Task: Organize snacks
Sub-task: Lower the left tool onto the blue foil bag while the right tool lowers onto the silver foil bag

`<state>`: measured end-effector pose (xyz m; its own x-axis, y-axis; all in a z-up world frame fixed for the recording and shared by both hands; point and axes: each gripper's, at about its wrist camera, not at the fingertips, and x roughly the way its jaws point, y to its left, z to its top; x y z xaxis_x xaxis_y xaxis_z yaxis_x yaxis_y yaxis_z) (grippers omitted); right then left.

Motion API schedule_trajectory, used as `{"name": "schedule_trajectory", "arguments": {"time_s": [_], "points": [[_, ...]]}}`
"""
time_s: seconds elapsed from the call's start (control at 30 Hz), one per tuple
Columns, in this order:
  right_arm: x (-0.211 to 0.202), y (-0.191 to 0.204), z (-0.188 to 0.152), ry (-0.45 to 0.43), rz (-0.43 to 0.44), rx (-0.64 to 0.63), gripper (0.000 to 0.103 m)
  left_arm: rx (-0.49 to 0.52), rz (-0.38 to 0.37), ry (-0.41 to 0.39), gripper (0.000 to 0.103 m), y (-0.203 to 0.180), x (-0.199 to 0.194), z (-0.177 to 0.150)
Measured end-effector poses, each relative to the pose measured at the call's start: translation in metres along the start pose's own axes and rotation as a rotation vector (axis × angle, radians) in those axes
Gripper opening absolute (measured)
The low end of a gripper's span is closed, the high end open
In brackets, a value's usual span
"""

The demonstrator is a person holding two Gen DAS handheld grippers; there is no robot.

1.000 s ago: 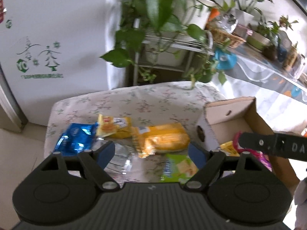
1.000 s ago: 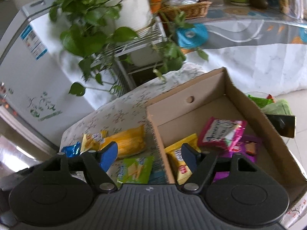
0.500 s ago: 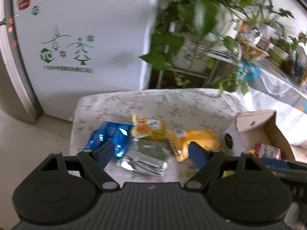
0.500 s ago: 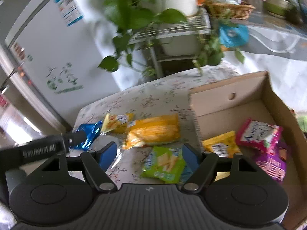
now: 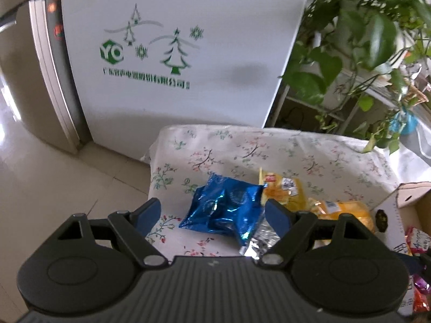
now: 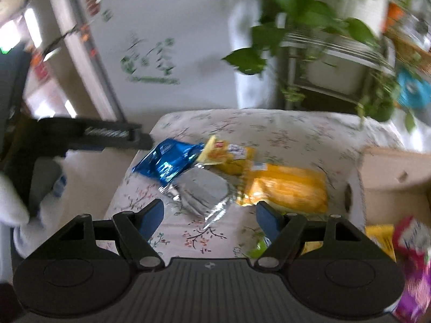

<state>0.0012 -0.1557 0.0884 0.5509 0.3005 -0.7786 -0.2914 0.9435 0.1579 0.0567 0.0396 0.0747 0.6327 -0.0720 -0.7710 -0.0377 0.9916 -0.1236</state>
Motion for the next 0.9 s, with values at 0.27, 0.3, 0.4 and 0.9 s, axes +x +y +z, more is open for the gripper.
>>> {"name": "schedule_trajectory", "arguments": {"time_s": [0.27,0.3,0.4,0.9], "points": [[0.040,0.010,0.014,0.013,0.073,-0.221,0.081,-0.028,-0.091,0.041,0.084,0.012,0.028,0.009],[0.045,0.010,0.016,0.014,0.075,-0.236,0.081,-0.031,-0.105,0.043,0.084,0.013,0.032,0.010],[0.058,0.010,0.020,0.027,0.090,-0.237,0.081,-0.036,-0.126,0.057,0.084,0.012,0.043,0.013],[0.103,0.016,0.015,0.113,0.085,-0.343,0.080,0.041,-0.156,0.129,0.084,0.002,0.087,0.006]]}}
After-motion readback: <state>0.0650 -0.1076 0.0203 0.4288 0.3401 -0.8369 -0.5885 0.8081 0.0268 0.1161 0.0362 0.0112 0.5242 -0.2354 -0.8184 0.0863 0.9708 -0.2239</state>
